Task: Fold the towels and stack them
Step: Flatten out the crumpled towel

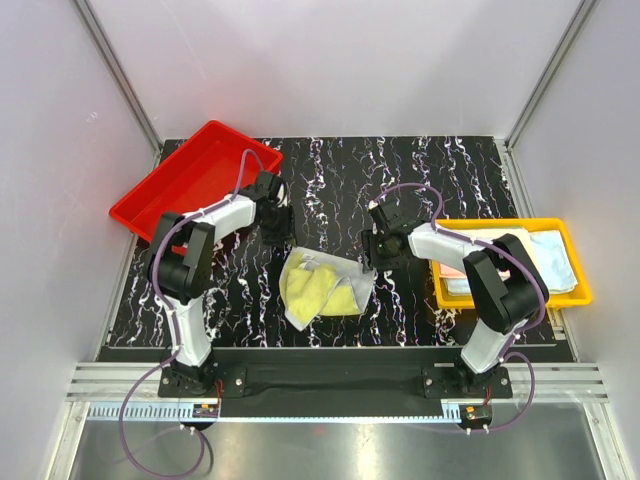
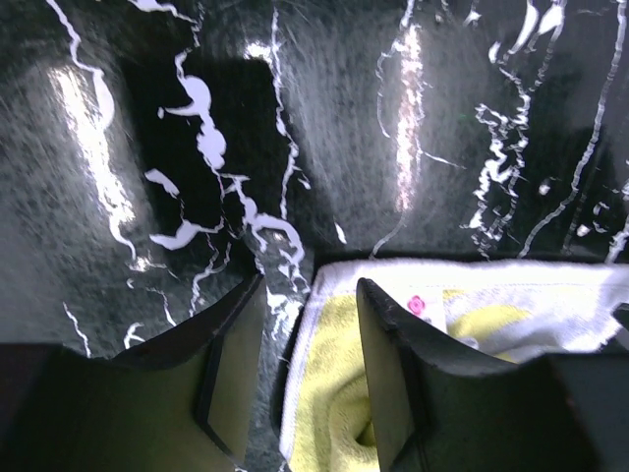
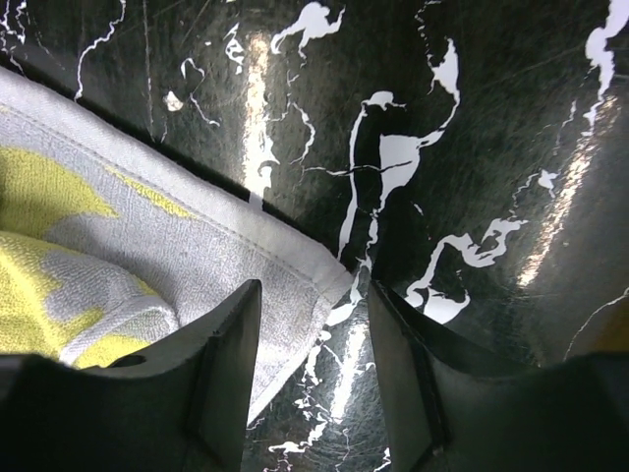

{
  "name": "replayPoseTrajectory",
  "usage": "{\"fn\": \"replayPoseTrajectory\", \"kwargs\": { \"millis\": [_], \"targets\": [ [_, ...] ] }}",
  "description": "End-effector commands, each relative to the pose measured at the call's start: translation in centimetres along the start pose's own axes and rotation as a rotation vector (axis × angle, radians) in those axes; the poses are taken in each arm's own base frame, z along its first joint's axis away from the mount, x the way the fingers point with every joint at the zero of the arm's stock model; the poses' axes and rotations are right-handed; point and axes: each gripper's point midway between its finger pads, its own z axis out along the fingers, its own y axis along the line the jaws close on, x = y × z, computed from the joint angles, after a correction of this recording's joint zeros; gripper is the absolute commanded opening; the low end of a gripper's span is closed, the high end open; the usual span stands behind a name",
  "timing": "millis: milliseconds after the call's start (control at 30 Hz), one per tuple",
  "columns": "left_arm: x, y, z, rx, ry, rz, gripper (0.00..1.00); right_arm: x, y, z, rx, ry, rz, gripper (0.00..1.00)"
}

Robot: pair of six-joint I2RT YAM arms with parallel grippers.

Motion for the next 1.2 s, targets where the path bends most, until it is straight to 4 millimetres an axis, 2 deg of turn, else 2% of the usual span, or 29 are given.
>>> {"fn": "replayPoseTrajectory", "kwargs": {
  "millis": [0, 67, 267, 500, 533, 633, 733, 767, 833, 933, 967, 1033, 1067, 1100, 1133, 1167],
  "targets": [
    [-1.4, 0.0, 0.5, -0.015, -0.034, 0.034, 0.46, -1.0, -0.7, -0.1, 0.047, -0.049, -0.026, 0.54],
    [-0.9, -0.3, 0.8, -0.011, -0.022, 0.041, 0.46, -0.3, -1.0, 0.3, 0.060, -0.018, -0.021, 0.54],
    [0.8, 0.6, 1.5, -0.091, 0.022, 0.059, 0.46, 0.9, -1.0, 0.9, 0.047, 0.000, -0.003, 0.52],
    [2.4, 0.7, 2.1, -0.135, 0.055, 0.068, 0.41, 1.7, -0.3, 1.4, 0.047, 0.018, -0.017, 0.34],
    [2.8, 0.9, 2.2, -0.140, 0.063, 0.070, 0.38, 1.8, -0.2, 1.4, 0.047, 0.020, -0.018, 0.28],
    [3.3, 1.3, 2.4, -0.157, 0.072, 0.062, 0.30, 1.7, -0.4, 1.3, 0.058, 0.013, -0.020, 0.22],
    [3.5, 0.8, 2.3, -0.127, 0.079, 0.069, 0.12, 1.4, -0.8, 1.3, 0.079, -0.001, -0.030, 0.11],
    [3.6, 0.6, 2.3, -0.116, 0.084, 0.068, 0.03, 1.3, -0.7, 1.4, 0.076, -0.004, -0.030, 0.07],
    [3.4, -0.1, 1.6, -0.085, 0.080, 0.072, 0.00, 1.0, -0.6, 1.6, 0.072, -0.006, -0.037, 0.01],
    [2.4, -1.0, 0.1, -0.063, 0.053, 0.090, 0.00, 0.0, -0.4, 1.2, 0.083, -0.022, -0.051, 0.00],
    [1.9, -1.3, -0.4, -0.060, 0.043, 0.095, 0.00, -1.3, -0.3, 0.8, 0.094, -0.052, -0.055, 0.00],
    [-0.2, -2.0, -2.4, -0.057, -0.008, 0.105, 0.00, -2.4, -0.2, -0.1, 0.114, -0.070, -0.076, 0.00],
    [-0.9, -2.3, -3.2, -0.051, -0.028, 0.110, 0.00, -4.4, -0.1, -1.0, 0.135, -0.118, -0.081, 0.00],
    [-2.8, -3.1, -5.0, -0.041, -0.083, 0.122, 0.00, -4.9, -0.3, -1.7, 0.159, -0.121, -0.106, 0.00],
    [-3.8, -3.5, -6.1, -0.034, -0.115, 0.127, 0.00, -6.0, -0.4, -2.6, 0.176, -0.147, -0.117, 0.00],
    [-4.7, -3.8, -7.1, -0.024, -0.143, 0.130, 0.00, -8.6, -0.3, -4.1, 0.209, -0.216, -0.124, 0.00]
  ]
}}
